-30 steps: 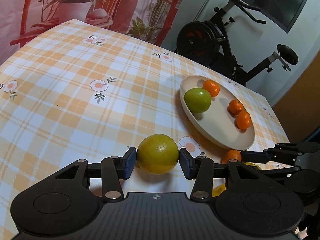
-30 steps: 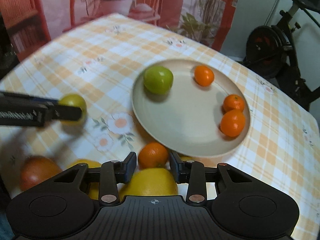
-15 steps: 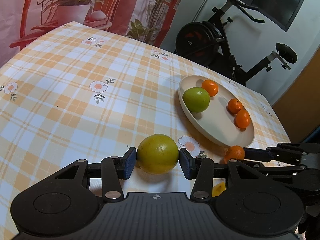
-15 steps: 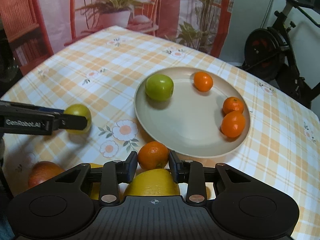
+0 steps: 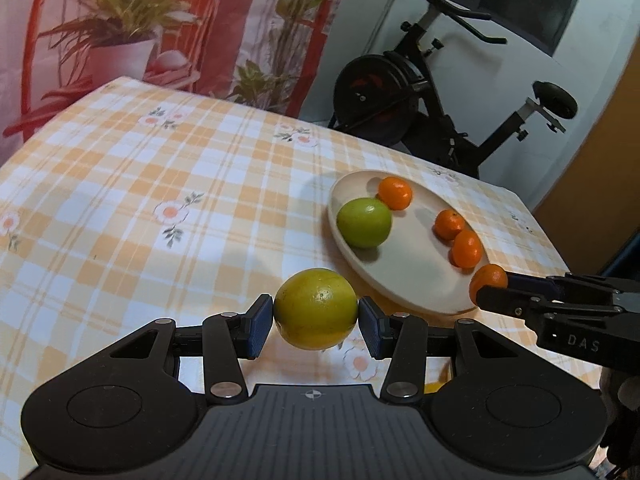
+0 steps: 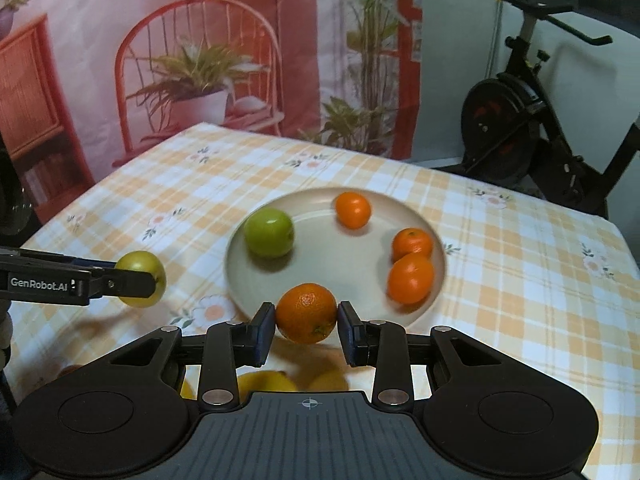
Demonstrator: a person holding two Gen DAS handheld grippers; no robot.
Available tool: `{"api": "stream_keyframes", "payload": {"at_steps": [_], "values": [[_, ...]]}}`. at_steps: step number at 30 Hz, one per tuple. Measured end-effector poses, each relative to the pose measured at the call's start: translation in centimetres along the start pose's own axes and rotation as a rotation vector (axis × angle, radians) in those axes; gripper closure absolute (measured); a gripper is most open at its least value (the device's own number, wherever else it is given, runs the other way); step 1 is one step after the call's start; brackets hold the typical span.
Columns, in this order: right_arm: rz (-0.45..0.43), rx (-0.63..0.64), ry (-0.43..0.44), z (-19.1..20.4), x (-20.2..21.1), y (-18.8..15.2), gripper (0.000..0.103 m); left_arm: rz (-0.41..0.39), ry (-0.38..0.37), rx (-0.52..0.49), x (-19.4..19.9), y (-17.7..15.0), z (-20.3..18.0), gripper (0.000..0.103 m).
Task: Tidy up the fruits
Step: 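Lower the grapefruit onto the plate with the left gripper while the right gripper lowers the tangerine there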
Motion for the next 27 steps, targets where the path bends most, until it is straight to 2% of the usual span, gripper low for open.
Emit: {"api": "stream_keyframes", "payload": {"at_steps": [5, 11, 27], "values": [[-0.026, -0.029, 0.005, -1.6, -0.3, 0.1, 0.072, -0.006, -0.019, -0.065, -0.3, 1.1, -1.5, 0.054], [-0.048, -0.044, 0.012, -2.8, -0.9, 0.2, 0.072, 0.005, -0.002, -0.156, -1.8, 2.1, -3.1, 0.054], [-0.062, -0.095, 0.008, -6.6, -2.2, -0.4, 0.072, 0.077, 0.010, -0.252, -5.9, 3.1, -5.7, 0.054]]}}
Point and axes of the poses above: each gripper's, at about its wrist camera, not at the fingertips, and x roughly against the way its jaws point, z to its left, y to its top, the point moved 10 cm from there along -x, roughly the way its jaws point, and after that the axes turned 3 degrees about -z, right-handed, at the moved point
